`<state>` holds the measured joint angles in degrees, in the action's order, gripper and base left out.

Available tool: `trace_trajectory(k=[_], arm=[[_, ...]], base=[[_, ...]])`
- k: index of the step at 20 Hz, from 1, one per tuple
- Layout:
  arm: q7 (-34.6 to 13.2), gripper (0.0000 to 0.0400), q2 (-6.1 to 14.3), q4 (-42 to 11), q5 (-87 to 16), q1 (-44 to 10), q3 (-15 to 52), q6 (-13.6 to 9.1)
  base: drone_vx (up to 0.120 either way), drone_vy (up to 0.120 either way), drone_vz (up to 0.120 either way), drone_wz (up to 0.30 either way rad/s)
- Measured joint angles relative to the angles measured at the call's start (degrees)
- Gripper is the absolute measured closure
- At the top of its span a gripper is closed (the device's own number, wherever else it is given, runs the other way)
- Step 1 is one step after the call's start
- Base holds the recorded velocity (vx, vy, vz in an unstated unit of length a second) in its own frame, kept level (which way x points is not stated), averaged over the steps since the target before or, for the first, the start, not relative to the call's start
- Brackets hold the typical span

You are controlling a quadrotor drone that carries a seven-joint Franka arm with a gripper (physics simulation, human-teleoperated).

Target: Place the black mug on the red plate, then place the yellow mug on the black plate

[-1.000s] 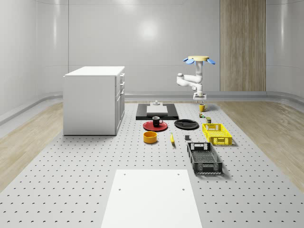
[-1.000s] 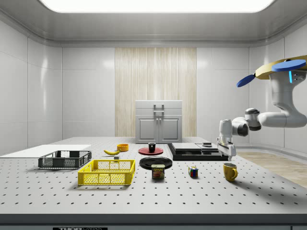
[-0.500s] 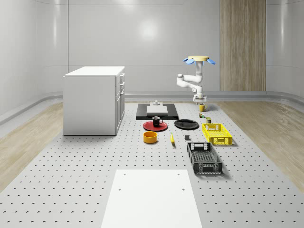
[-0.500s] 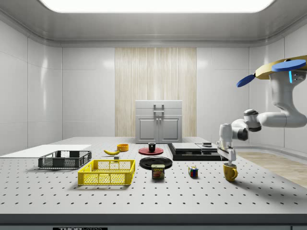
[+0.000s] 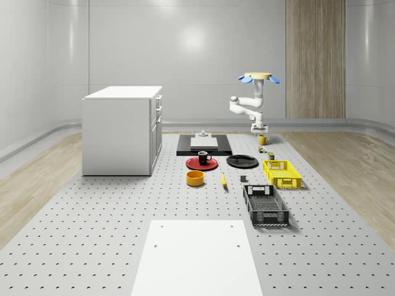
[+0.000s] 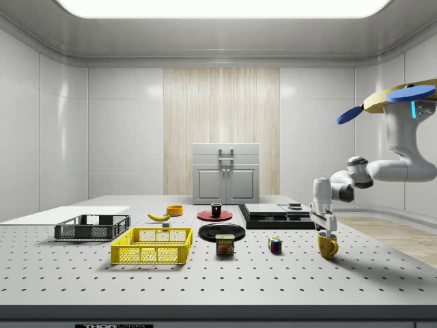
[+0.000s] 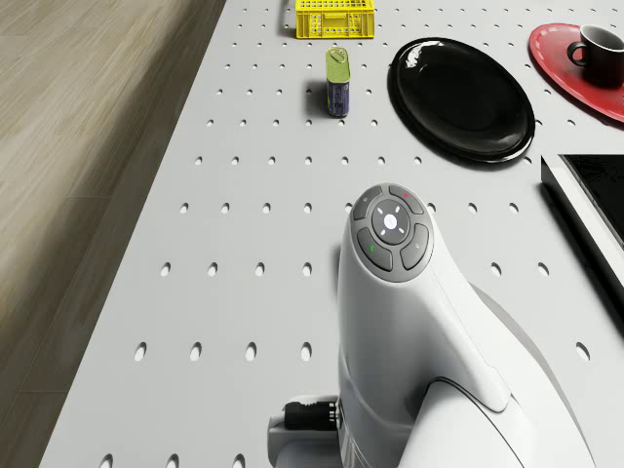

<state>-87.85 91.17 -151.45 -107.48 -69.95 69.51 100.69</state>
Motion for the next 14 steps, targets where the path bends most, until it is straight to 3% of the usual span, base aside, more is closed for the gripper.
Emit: trace_trajectory(k=[13,14], arm=[[0.3,0.0000,-0.5,0.6,-1.4,0.0,-1.4,0.3],[0.3,0.0064,-0.6,0.6,-1.5,0.0,-1.4,0.3]], base=[[0.000,0.000,0.000,0.000],[0.000,0.000,0.000,0.000]])
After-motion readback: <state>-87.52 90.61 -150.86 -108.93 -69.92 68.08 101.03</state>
